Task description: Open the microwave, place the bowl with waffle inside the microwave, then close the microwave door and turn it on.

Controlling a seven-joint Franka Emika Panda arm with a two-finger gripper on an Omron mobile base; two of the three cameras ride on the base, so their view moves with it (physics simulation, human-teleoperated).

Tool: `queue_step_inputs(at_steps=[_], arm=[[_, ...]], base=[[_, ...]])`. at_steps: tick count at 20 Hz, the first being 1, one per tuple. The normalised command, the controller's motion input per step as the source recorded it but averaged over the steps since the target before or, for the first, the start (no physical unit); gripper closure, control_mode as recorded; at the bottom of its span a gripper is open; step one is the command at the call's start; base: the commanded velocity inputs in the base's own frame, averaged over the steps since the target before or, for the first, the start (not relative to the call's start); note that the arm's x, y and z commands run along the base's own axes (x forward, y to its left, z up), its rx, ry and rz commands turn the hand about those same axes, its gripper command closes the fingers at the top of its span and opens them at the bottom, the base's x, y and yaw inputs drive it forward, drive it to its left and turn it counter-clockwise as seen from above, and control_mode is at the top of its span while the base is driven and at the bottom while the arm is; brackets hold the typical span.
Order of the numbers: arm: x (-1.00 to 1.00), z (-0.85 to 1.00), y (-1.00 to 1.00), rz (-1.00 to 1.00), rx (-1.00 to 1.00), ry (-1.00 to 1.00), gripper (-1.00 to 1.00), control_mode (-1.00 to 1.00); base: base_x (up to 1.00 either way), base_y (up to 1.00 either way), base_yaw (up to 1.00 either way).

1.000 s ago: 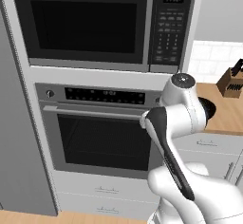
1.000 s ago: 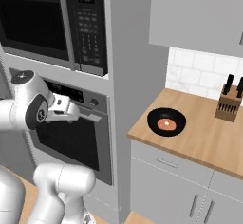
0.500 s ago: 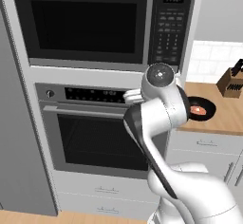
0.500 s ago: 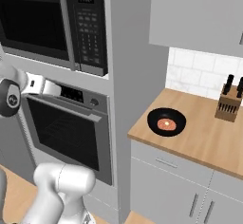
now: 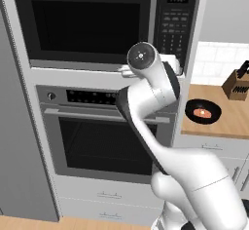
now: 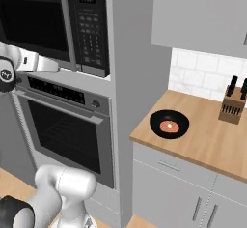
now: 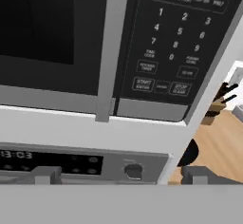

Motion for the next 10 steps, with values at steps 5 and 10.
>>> queue_step_inputs(at_steps=[5, 10], arm=[[0.38, 0.37, -0.13, 0.01, -0.01, 0.05, -1.0, -1.0], [0.34, -0.16, -0.03, 0.05, 0.0, -0.12, -1.0, -1.0]], base=[[0.0, 0.0, 0.0], [0.0, 0.0, 0.0]])
